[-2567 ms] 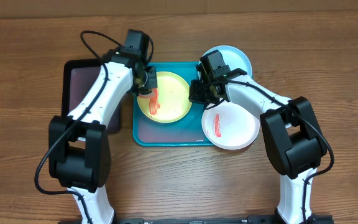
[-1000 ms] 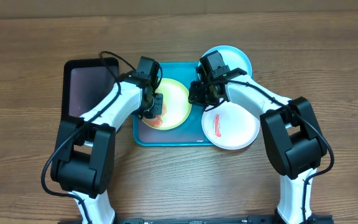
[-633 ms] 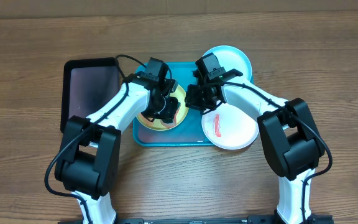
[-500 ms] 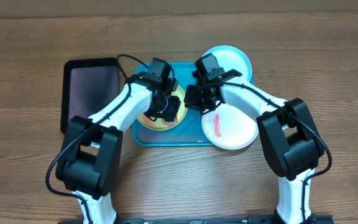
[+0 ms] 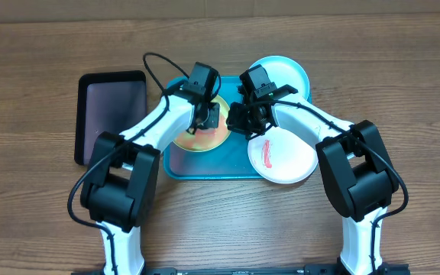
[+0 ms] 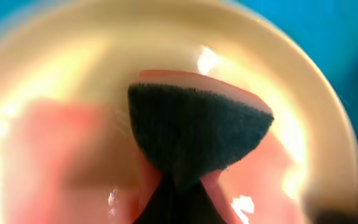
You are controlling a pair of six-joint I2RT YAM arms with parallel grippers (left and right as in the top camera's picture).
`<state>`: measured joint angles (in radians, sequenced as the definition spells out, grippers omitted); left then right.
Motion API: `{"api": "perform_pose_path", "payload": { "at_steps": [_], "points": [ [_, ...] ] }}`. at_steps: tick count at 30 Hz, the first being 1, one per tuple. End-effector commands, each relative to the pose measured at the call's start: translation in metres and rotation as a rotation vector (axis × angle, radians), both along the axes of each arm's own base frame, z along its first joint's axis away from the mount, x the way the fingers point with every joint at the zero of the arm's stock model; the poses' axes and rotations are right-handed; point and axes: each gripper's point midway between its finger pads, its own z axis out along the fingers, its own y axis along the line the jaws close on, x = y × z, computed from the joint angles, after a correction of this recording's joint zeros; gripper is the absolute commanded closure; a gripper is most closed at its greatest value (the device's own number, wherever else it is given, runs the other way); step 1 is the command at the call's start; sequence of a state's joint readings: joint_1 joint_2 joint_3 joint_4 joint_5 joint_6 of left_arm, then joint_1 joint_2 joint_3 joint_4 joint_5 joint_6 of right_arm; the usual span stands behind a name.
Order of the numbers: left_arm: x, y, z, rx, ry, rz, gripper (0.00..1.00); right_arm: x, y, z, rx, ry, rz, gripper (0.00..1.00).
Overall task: Clean dirty plates on tray and stack at the side
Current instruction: 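Scrub the yellow plate with the sponge while the right gripper holds it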
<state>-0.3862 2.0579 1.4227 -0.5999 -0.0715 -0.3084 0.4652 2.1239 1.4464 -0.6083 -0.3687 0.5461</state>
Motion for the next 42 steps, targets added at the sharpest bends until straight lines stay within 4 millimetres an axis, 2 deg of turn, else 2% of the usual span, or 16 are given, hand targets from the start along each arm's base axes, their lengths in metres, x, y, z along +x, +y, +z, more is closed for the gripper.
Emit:
{"api": "perform_pose_path", "payload": {
  "at_steps": [1, 4, 7, 12, 15, 18, 19, 22, 24, 30, 31, 34, 36, 37, 38, 42],
  "points": [
    [0.032, 0.028, 0.015, 0.14, -0.103, 0.091, 0.96, -0.009, 0.007, -0.005, -0.001, 0.019, 0.037, 0.96],
    [0.038, 0.025, 0.022, 0.13, -0.121, 0.092, 0.96, -0.009, 0.006, -0.005, -0.007, 0.022, 0.036, 0.96],
    [0.026, 0.03, 0.013, 0.156, -0.064, 0.087, 0.96, -0.009, 0.005, -0.006, -0.011, 0.022, 0.035, 0.96],
    [-0.009, 0.042, -0.027, 0.229, 0.121, 0.068, 0.96, -0.009, 0.005, -0.006, -0.011, 0.021, 0.035, 0.96],
    [-0.031, 0.039, -0.046, 0.209, 0.239, 0.032, 0.96, -0.01, 0.005, -0.006, -0.012, 0.024, 0.035, 0.96],
    [-0.05, 0.019, -0.05, 0.104, 0.334, -0.086, 0.96, -0.01, 0.005, -0.006, -0.012, 0.024, 0.035, 0.96],
    [-0.057, 0.003, -0.047, 0.021, 0.363, -0.177, 0.96, -0.01, 0.005, -0.006, -0.012, 0.023, 0.035, 0.96],
    [-0.069, -0.04, -0.028, -0.204, 0.391, -0.417, 0.96, -0.009, 0.005, -0.006, -0.011, 0.022, 0.035, 0.96],
    [-0.068, -0.062, -0.011, -0.319, 0.37, -0.503, 0.96, -0.009, 0.005, -0.006, -0.011, 0.022, 0.035, 0.96],
    [-0.046, -0.073, 0.0, -0.344, 0.275, -0.535, 0.96, -0.009, 0.005, -0.006, -0.011, 0.021, 0.035, 0.96],
    [-0.043, -0.071, -0.001, -0.329, 0.268, -0.529, 0.96, -0.009, 0.005, -0.006, -0.011, 0.021, 0.035, 0.96],
    [-0.028, -0.042, -0.013, -0.156, 0.253, -0.366, 0.96, -0.01, 0.005, -0.006, -0.012, 0.023, 0.035, 0.96],
    [-0.015, -0.012, -0.018, 0.002, 0.223, -0.196, 0.96, -0.01, 0.005, -0.006, -0.012, 0.023, 0.035, 0.96],
    [-0.007, 0.014, -0.018, 0.121, 0.19, -0.057, 0.96, -0.01, 0.005, -0.006, -0.012, 0.023, 0.035, 0.96],
    [-0.003, 0.029, -0.016, 0.188, 0.166, 0.023, 0.96, -0.01, 0.005, -0.006, -0.012, 0.023, 0.035, 0.96],
    [-0.001, 0.069, -0.008, 0.341, 0.119, 0.226, 0.96, -0.01, 0.005, -0.006, -0.013, 0.023, 0.036, 0.96]
  ]
}}
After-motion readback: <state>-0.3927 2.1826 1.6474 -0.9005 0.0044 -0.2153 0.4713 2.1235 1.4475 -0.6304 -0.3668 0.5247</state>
